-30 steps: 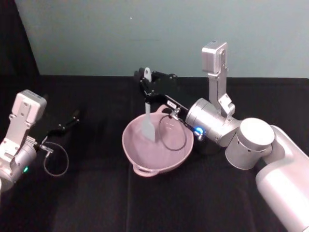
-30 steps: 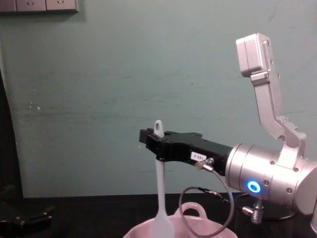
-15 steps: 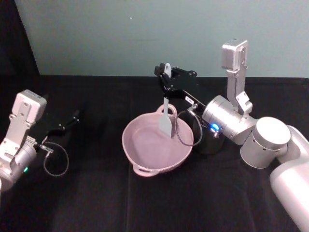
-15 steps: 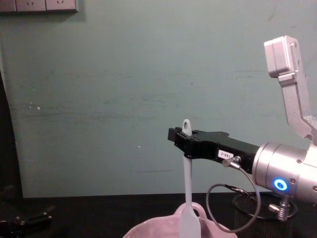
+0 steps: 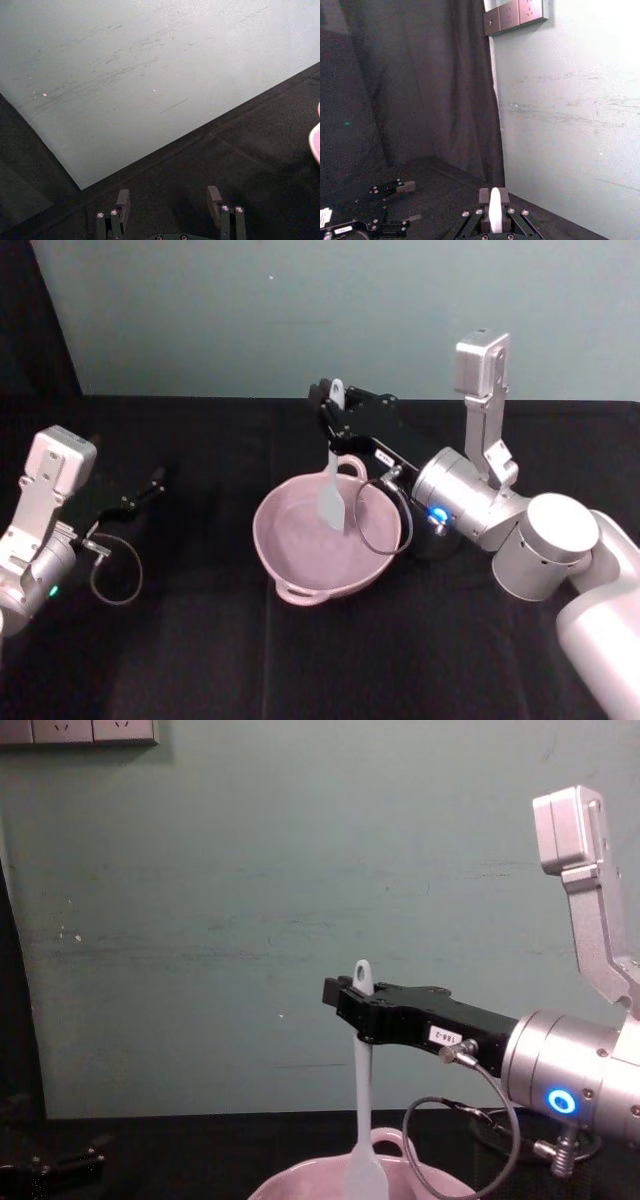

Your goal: Use the one hand to pick up the spoon and stir the clear water in the bowl.

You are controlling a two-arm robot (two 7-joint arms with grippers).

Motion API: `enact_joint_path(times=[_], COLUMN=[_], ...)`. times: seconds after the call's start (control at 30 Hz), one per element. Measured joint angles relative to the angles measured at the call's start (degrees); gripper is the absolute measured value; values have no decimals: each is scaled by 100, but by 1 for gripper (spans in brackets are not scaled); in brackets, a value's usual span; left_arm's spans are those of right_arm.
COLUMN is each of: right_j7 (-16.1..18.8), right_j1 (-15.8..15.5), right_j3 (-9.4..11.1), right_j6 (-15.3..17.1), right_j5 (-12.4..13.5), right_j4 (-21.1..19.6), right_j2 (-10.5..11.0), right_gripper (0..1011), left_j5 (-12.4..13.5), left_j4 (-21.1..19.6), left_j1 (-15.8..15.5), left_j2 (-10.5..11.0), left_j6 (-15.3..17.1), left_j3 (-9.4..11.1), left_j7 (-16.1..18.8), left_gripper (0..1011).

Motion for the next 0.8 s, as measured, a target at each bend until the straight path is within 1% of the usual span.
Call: enact_joint_path(times=[0.3, 0.47, 0.57, 0.7, 0.77, 0.8], right_j7=[6, -1, -35, -75, -119, -127], right_j1=[-11, -45, -71, -90, -107, -108], right_j3=[-33, -25, -7, 45, 114, 127], right_j6=[15, 87, 189, 364, 494, 514], right_j5=[7, 16, 41, 142, 232, 248], right_j4=[-45, -246, -476, -794, -1076, -1116], right_j2=[-8, 44, 98, 177, 280, 300], right_gripper=[111, 111, 111, 111, 111, 111], left_j5=[0, 0, 0, 0, 0, 0], left_j4=[0, 0, 0, 0, 0, 0], left_j1=[0, 0, 0, 0, 0, 0], left_j2=[0, 0, 0, 0, 0, 0], left_j6=[0, 0, 0, 0, 0, 0], left_j3=[0, 0, 0, 0, 0, 0], left_j7=[0, 0, 0, 0, 0, 0], left_gripper=[1011, 1011, 1011, 1011, 1011, 1011])
